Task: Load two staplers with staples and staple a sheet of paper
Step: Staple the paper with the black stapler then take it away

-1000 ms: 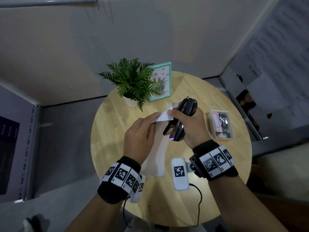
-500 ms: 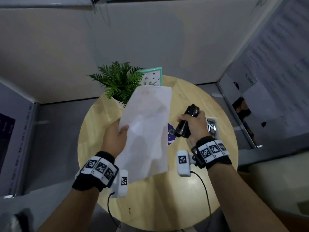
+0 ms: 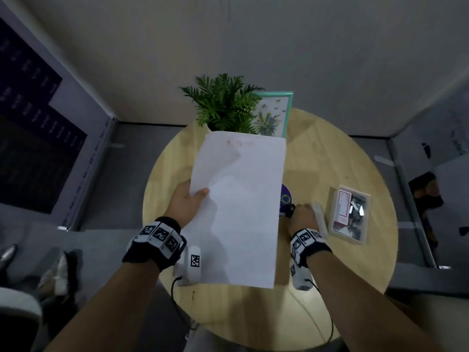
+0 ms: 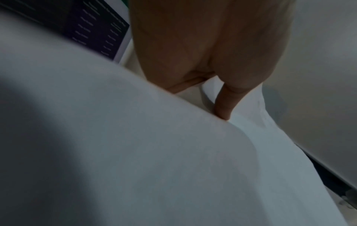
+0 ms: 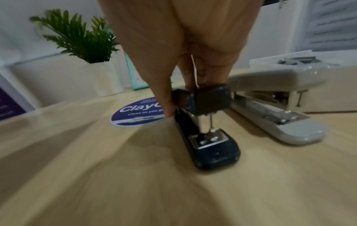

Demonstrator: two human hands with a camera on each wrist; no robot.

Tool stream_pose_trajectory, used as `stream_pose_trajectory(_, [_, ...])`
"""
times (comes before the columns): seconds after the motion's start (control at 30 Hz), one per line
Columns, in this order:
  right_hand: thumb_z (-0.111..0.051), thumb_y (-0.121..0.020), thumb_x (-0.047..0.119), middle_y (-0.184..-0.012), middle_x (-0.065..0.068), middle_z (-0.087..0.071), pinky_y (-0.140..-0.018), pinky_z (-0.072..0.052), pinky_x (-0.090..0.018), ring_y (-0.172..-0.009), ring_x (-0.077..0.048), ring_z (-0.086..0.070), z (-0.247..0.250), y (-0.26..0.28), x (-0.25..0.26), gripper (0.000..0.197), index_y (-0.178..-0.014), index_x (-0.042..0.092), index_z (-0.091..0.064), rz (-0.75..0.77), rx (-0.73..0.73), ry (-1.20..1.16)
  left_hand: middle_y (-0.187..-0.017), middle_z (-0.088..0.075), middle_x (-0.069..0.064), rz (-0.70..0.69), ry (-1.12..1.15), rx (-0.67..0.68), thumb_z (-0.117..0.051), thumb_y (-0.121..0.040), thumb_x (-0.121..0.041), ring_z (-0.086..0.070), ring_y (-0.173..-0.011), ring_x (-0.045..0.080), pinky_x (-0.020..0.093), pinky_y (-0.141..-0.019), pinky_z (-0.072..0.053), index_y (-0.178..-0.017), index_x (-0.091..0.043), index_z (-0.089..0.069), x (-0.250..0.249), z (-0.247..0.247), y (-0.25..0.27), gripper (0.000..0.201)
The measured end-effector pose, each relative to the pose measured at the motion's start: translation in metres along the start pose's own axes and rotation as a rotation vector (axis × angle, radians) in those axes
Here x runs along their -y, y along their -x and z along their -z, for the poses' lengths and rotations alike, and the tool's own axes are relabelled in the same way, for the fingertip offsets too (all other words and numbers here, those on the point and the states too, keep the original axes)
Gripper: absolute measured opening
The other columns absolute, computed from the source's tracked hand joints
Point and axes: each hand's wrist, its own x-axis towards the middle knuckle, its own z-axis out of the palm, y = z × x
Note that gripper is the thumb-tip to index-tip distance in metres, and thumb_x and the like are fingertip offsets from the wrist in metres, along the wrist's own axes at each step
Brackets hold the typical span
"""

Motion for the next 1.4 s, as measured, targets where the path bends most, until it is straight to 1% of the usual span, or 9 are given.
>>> stream_pose_trajectory(0.2, [-0.038, -0.099, 0.04, -0.109, -0.02, -0.063, -0.088, -0.047, -0.04, -0.098, -0.037, -0.062, 0.011, 0.002, 0.009, 0.046, -0.1, 0.003, -0.065, 0.035, -0.101, -0.614, -0.086, -0.068, -0.006, -0.008, 0.12, -0.068, -0.055, -0.095, -0.011, -0.062, -0.088, 0.019, 0.021, -0.072, -0.046, -0.101, -0.014, -0.067, 0.007, 0.011, 0.007, 0.014])
stream_pose_trajectory(0.37, [-0.05, -0.088, 0.06, -0.097, -0.006, -0.075, -0.082, -0.053, -0.039, -0.088, -0.021, -0.071, 0.029, 0.041, 0.047, 0.051, -0.099, 0.016, -0.073, 0.074, 0.459, -1.298, -0.083, -0.069, -0.006, -0.028, 0.244, -0.289, -0.059, -0.091, -0.014, -0.063, -0.081, 0.019, 0.025, -0.068, -0.049, -0.104, -0.014, -0.069, 0.0, 0.048, 0.006, 0.016])
stream_pose_trajectory(0.47, [-0.076, -0.073, 0.043, -0.116, -0.006, -0.071, -0.101, -0.048, -0.047, -0.109, -0.026, -0.066, 0.024, 0.063, 0.079, 0.046, -0.11, 0.016, -0.069, 0.255, 0.56, -1.237, -0.097, -0.067, 0.006, -0.045, 0.287, -0.409, -0.058, -0.093, -0.014, -0.064, -0.086, 0.02, 0.028, -0.073, -0.051, -0.116, -0.002, -0.063, -0.009, 0.083, 0.004, 0.027])
stream_pose_trajectory(0.63, [-0.062, -0.09, 0.022, -0.109, -0.003, -0.073, -0.094, -0.053, -0.051, -0.104, -0.025, -0.068, 0.003, 0.093, 0.16, 0.01, -0.098, 0.024, -0.069, 0.337, 0.452, -1.125, -0.083, -0.064, -0.007, -0.123, 0.243, -0.513, -0.056, -0.094, -0.011, -0.061, -0.064, -0.011, 0.003, -0.054, -0.045, -0.109, -0.005, -0.063, 0.009, 0.156, -0.001, 0.018])
stream_pose_trajectory(0.73, [-0.056, -0.093, 0.022, -0.095, -0.007, -0.069, -0.081, -0.057, -0.055, -0.087, -0.028, -0.068, -0.018, 0.114, 0.221, 0.01, -0.091, 0.021, -0.066, 0.295, 0.445, -1.077, -0.1, -0.065, 0.002, -0.086, 0.179, -0.535, -0.057, -0.095, -0.011, -0.059, -0.076, 0.001, -0.002, -0.051, -0.041, -0.117, 0.002, -0.06, 0.042, 0.205, -0.005, 0.026])
stream_pose_trajectory(0.93, [-0.047, -0.097, 0.021, -0.112, -0.015, -0.062, -0.046, -0.052, -0.025, -0.074, -0.024, -0.062, -0.098, 0.144, 0.348, 0.03, -0.119, 0.003, -0.055, 0.065, 0.462, -1.085, -0.118, -0.065, 0.013, 0.254, -0.117, -0.29, -0.067, -0.085, -0.008, -0.057, -0.094, 0.02, 0.025, -0.074, -0.044, -0.122, 0.002, -0.056, 0.151, 0.298, -0.022, 0.04])
stream_pose_trajectory(1.1, [-0.044, -0.096, 0.021, -0.124, -0.015, -0.056, -0.034, -0.041, -0.017, -0.058, -0.018, -0.054, -0.182, 0.158, 0.412, 0.043, -0.135, 0.003, -0.041, -0.202, 0.564, -1.02, -0.119, -0.062, 0.018, 0.252, -0.265, -0.161, -0.053, -0.083, 0.007, -0.059, -0.112, 0.033, 0.035, -0.093, -0.046, -0.124, -0.003, -0.053, 0.209, 0.346, -0.043, 0.043])
stream_pose_trajectory(1.23, [-0.052, -0.092, 0.014, -0.106, -0.009, -0.061, -0.045, -0.049, -0.025, -0.067, -0.02, -0.057, -0.25, 0.16, 0.416, 0.037, -0.128, 0.011, -0.052, -0.378, 0.619, -0.994, -0.137, -0.054, 0.015, 0.22, -0.458, 0.0, -0.058, -0.085, 0.001, -0.051, -0.127, 0.031, 0.03, -0.105, -0.038, -0.136, -0.003, -0.049, 0.243, 0.341, -0.078, 0.052])
stream_pose_trajectory(1.4, [-0.062, -0.084, 0.013, -0.057, -0.007, -0.056, -0.046, -0.043, -0.022, -0.042, -0.017, -0.053, -0.315, 0.155, 0.379, 0.015, -0.071, 0.007, -0.055, -0.586, 0.677, -0.933, -0.129, -0.062, 0.015, 0.251, -0.553, 0.238, -0.066, -0.086, -0.015, -0.058, -0.118, 0.03, 0.032, -0.097, -0.044, -0.125, -0.003, -0.06, 0.286, 0.289, -0.122, 0.042])
